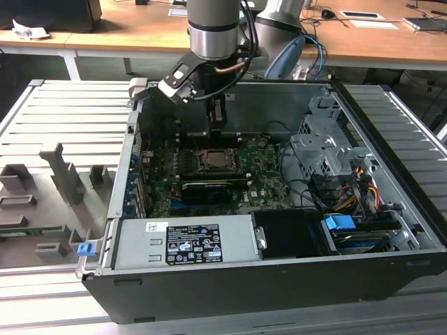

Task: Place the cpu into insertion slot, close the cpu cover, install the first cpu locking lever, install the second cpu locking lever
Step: 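Install the first cpu locking lever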

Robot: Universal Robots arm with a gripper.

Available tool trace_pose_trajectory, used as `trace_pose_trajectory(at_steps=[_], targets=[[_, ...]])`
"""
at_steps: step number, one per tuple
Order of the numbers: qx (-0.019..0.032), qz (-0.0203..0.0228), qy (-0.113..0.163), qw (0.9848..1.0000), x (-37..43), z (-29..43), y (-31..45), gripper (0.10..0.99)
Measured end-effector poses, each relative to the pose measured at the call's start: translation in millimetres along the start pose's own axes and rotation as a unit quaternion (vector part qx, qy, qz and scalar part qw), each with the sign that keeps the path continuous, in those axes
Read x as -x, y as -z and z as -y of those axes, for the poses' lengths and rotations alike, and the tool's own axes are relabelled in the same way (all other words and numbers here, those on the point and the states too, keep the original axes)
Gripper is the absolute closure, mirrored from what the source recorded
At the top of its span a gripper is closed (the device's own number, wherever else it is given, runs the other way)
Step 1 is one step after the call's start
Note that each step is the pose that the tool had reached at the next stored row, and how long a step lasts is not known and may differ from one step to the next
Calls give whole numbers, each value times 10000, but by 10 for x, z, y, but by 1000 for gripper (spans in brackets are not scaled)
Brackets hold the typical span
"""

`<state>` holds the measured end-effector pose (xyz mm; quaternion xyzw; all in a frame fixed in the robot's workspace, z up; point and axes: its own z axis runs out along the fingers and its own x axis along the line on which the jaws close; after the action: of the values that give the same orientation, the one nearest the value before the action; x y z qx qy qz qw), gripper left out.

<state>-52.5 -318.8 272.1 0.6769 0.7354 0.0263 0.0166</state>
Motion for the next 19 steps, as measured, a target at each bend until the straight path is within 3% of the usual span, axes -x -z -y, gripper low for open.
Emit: trace_pose_trajectory(at_steps=[9,14,19], targets=[[-7,-39,629,9980,-8,0,0,980],[-12,-68,1110,9938,-12,0,-1,980],[-17,-94,1539,9880,-11,0,0,980]])
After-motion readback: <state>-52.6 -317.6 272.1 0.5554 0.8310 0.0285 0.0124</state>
